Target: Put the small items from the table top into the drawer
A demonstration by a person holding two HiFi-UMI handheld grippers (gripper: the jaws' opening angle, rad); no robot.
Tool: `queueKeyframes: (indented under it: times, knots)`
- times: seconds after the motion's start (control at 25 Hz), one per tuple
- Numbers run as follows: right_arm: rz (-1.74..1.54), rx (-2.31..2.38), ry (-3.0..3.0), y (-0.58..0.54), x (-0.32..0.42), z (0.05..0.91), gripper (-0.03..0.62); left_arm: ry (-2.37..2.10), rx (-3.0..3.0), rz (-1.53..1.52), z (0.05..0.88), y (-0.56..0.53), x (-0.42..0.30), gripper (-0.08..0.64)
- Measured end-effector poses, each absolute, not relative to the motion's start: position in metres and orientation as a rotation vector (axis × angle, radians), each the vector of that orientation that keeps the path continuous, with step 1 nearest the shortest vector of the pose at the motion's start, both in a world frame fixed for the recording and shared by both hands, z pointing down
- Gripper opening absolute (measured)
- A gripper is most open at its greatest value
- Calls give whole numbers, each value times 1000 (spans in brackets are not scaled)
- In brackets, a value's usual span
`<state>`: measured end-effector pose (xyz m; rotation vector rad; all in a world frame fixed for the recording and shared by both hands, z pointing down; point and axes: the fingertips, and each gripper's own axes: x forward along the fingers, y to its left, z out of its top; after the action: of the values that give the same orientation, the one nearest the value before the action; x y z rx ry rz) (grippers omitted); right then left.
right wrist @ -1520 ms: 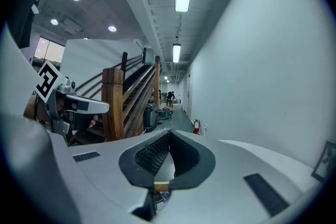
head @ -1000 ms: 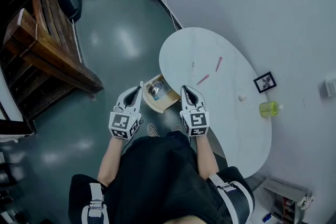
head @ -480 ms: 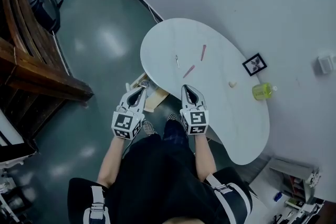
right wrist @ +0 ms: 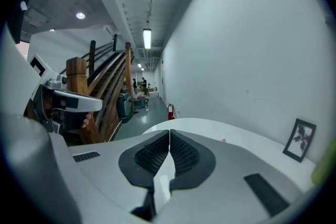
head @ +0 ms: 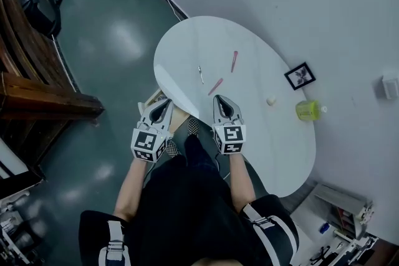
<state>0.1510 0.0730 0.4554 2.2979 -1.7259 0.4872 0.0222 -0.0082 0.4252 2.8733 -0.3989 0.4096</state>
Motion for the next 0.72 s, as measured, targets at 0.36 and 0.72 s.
queueKeyframes:
  times: [0.36, 0.72]
  knots:
    - [604, 2203, -1757, 27, 190, 499, 32, -428, 2832, 501, 459, -50, 72, 20]
    - [707, 2104, -1772, -16, 218, 552, 32, -426, 2776, 604, 509, -85, 108, 20]
